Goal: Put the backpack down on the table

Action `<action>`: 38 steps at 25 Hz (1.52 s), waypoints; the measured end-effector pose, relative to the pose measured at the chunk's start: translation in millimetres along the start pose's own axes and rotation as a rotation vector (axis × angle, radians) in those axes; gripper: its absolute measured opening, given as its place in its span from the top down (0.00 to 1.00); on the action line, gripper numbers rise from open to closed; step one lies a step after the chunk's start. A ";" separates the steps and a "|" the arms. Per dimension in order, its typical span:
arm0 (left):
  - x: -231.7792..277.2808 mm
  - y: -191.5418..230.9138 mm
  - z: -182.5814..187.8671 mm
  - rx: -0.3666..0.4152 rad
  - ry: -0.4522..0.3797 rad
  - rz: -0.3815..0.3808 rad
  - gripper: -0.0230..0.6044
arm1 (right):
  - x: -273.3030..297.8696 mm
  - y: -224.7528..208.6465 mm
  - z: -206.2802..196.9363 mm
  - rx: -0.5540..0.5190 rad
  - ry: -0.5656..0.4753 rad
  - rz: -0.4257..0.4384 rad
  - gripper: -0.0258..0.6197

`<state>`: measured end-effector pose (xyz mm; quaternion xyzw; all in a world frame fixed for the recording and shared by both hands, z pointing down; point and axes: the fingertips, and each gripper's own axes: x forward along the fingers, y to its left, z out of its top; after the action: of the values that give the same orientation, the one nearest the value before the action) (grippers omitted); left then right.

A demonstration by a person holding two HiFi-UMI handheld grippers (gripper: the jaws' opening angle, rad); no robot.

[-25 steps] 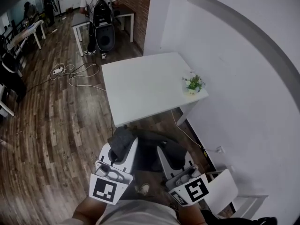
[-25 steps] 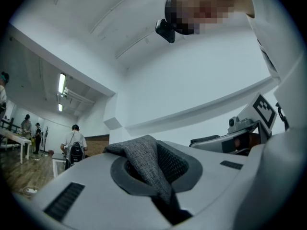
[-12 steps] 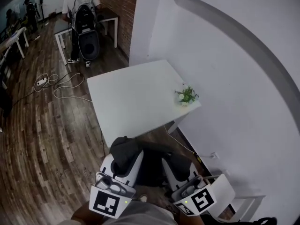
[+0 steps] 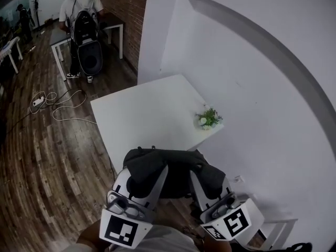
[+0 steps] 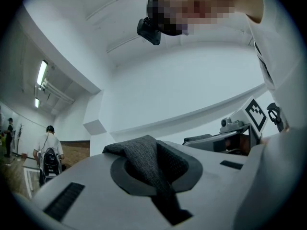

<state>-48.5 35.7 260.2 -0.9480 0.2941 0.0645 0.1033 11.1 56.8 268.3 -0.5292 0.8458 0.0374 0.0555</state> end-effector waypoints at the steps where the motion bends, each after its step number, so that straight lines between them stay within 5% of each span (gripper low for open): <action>1: 3.1 3.5 3.5 0.003 -0.009 -0.010 0.89 | 6.1 -3.9 4.9 -0.012 -0.005 -0.009 0.88; 16: 63.2 67.3 25.8 0.086 -0.037 0.063 0.89 | 72.7 -44.4 38.6 -0.055 -0.069 0.090 0.88; 38: 157.3 163.6 -13.3 0.064 -0.032 0.200 0.89 | 191.5 -138.1 16.4 -0.077 -0.076 0.161 0.88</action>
<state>-12.3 -184.8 218.5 -0.9089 0.3876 0.0805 0.1311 53.2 -172.2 225.9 -0.4595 0.8808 0.0943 0.0638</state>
